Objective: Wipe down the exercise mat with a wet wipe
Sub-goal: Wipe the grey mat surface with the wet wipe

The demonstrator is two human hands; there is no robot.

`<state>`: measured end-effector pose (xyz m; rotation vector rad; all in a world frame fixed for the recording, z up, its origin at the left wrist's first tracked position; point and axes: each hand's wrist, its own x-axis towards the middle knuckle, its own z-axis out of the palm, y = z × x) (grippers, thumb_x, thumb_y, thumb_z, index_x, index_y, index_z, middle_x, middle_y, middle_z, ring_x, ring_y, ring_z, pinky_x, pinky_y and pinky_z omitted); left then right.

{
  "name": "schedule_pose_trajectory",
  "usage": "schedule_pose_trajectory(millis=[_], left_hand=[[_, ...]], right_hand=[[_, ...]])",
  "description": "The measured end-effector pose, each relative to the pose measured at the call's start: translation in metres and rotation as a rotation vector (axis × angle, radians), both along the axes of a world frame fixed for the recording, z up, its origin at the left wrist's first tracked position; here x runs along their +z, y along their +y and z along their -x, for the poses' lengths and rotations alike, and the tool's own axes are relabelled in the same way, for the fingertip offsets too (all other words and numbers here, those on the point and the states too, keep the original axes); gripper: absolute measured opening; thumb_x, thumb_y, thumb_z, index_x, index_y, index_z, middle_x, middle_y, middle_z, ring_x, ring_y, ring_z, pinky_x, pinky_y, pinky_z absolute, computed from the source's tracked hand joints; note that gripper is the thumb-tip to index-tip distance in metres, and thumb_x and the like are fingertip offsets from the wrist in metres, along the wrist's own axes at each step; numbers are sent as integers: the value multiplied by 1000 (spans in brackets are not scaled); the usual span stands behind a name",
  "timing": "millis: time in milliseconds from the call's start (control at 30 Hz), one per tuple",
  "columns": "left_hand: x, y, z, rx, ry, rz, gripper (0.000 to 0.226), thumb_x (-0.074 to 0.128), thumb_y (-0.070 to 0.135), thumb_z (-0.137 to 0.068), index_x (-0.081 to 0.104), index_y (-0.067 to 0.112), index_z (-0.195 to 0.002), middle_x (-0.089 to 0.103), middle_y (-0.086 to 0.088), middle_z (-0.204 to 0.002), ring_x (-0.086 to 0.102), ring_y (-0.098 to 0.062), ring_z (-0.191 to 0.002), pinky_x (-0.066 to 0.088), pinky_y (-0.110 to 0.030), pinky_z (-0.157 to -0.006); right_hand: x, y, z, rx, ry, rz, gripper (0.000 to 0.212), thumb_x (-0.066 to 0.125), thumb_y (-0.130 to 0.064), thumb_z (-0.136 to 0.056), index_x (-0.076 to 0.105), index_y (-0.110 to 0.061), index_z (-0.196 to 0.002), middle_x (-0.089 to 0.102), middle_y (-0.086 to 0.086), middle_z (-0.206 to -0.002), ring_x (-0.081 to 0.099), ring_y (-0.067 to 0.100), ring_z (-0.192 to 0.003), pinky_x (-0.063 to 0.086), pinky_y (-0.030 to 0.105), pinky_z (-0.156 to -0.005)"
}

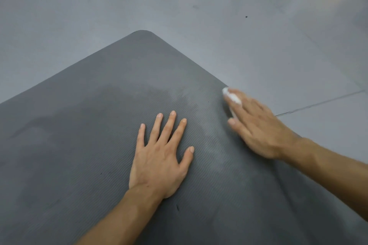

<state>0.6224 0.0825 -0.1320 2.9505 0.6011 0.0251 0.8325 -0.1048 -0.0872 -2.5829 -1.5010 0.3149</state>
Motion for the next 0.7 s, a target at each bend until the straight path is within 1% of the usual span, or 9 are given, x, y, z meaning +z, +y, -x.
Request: schedule_pose_trajectory(millis=[133, 233, 267, 333, 433, 500, 567, 633, 700], left_hand=[[-1, 2, 1, -21, 5, -18, 67, 16, 65, -101, 8, 40, -163, 0, 12, -172, -4, -16, -159, 10, -56, -126], [-1, 2, 1, -27, 17, -29, 66, 13, 64, -102, 7, 40, -163, 0, 12, -172, -4, -16, -159, 11, -56, -126], [-1, 2, 1, -24, 16, -30, 66, 13, 64, -102, 7, 40, -163, 0, 12, -172, -4, -16, -159, 11, -56, -126], [-1, 2, 1, -19, 8, -30, 66, 13, 65, -102, 7, 41, -163, 0, 14, -172, -4, -15, -159, 10, -55, -126], [-2, 2, 1, -21, -7, -25, 66, 11, 66, -101, 5, 43, -163, -1, 15, -172, -4, -15, -159, 7, -54, -127], [-1, 2, 1, -22, -9, -27, 66, 10, 67, -101, 5, 43, -163, -2, 15, -172, -5, -14, -159, 6, -54, -127], [0, 2, 0, -22, -9, -20, 66, 10, 67, -101, 5, 43, -163, -1, 15, -172, -5, -14, -159, 6, -54, -127], [0, 2, 1, -22, -3, -18, 66, 9, 67, -101, 4, 43, -162, -1, 15, -172, -5, -14, -159, 7, -55, -127], [1, 2, 2, -22, 3, -17, 66, 8, 68, -101, 3, 44, -162, -2, 16, -172, -6, -14, -159, 8, -55, -127]], right_hand=[[-1, -21, 64, 353, 30, 15, 67, 18, -55, -109, -1, -24, -165, -3, -8, -173, -4, 12, -158, 2, 33, -126], [-14, -27, 82, 433, 7, 69, 68, 18, -57, -110, -3, -22, -165, -6, -6, -173, -8, 12, -158, 1, 35, -125], [-17, -25, 78, 421, -14, 78, 68, 17, -57, -110, -5, -23, -164, -7, -7, -172, -11, 11, -158, -1, 35, -125], [-19, -19, 56, 317, -31, 89, 66, 13, -59, -108, -10, -30, -163, -8, -10, -172, -17, 7, -156, -6, 34, -126], [-17, -13, 2, 28, -9, 86, 66, 6, -61, -103, -11, -37, -162, -5, -13, -172, -17, 1, -154, -8, 29, -126], [-15, -16, -31, -162, -19, 112, 71, 4, -62, -100, -3, -31, -164, 1, -10, -172, -10, 5, -156, -3, 32, -127], [-10, -22, -49, -290, -26, 132, 76, 2, -61, -99, 2, -23, -165, 2, -6, -173, -6, 9, -157, 1, 36, -128], [-5, -29, -44, -289, -26, 103, 75, 0, -62, -100, -2, -23, -165, -2, -7, -173, -9, 8, -157, -3, 33, -128], [0, -37, -18, -159, -27, 66, 71, 1, -63, -102, -9, -29, -164, -5, -9, -172, -13, 4, -156, -9, 27, -125]])
